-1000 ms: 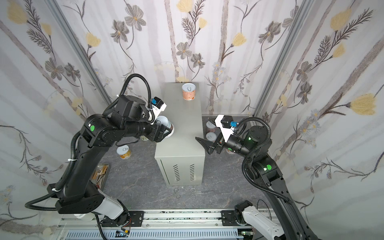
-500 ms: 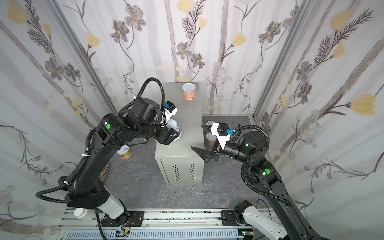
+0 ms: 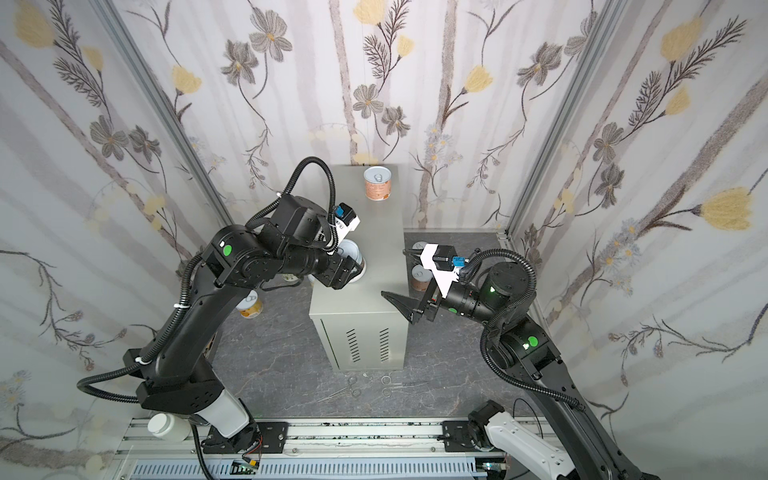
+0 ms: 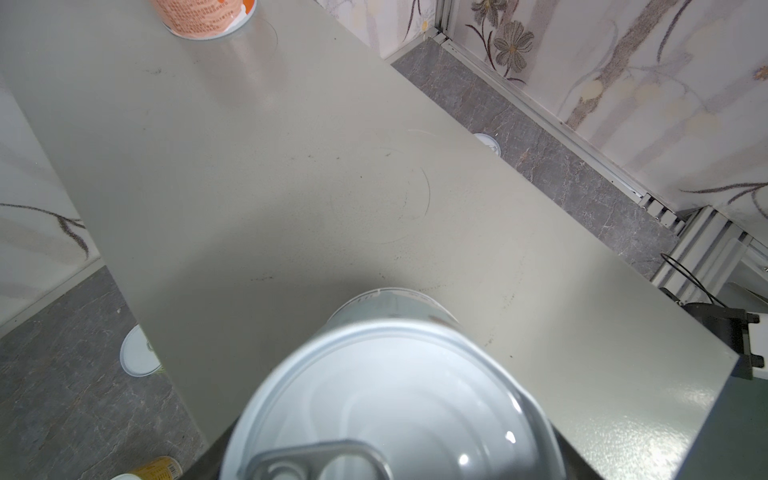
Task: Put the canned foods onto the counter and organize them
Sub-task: 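Carry the light-blue can over the cabinet top with the left gripper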
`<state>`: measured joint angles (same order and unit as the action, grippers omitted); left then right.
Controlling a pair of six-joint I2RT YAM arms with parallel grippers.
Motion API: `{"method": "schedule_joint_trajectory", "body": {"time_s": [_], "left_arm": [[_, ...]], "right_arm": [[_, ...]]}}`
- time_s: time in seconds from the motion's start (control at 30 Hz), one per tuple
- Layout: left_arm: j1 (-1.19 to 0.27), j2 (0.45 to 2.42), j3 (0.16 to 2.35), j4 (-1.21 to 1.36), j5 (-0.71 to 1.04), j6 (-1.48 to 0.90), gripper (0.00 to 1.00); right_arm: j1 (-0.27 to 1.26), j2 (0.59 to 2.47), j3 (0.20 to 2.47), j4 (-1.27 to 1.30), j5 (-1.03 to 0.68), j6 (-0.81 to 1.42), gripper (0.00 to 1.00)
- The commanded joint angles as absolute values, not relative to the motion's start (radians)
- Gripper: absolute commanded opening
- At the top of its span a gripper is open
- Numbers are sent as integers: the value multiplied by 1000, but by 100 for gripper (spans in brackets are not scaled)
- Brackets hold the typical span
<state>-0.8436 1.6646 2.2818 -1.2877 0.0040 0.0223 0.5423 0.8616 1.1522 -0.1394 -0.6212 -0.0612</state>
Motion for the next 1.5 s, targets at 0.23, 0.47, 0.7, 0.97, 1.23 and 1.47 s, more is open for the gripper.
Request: {"method": "schedule_joint_trajectory", "body": {"time_s": [0.23, 0.47, 0.7, 0.97, 1.23, 1.47], "left_arm": [[-844, 1675, 2300, -1264, -21, 35, 76], [-844, 1684, 2303, -1258, -30, 41, 76], [-844, 1684, 2298, -1235, -58, 48, 79], [-844, 1657, 2264, -1203, -94, 40, 83], [-844, 1406, 1842, -869, -104, -9, 91], [-842, 1161, 1500, -570, -110, -56, 91]], "right_arm": [[544, 854, 1138, -106, -593, -78, 100], [543, 856, 1128, -109, -578, -88, 100], [543, 863, 1121, -107, -575, -91, 100], [543, 872, 1109, -83, -568, -90, 100], [545, 893, 1129, -92, -569, -93, 100], [543, 920, 1130, -68, -565, -71, 100]]}}
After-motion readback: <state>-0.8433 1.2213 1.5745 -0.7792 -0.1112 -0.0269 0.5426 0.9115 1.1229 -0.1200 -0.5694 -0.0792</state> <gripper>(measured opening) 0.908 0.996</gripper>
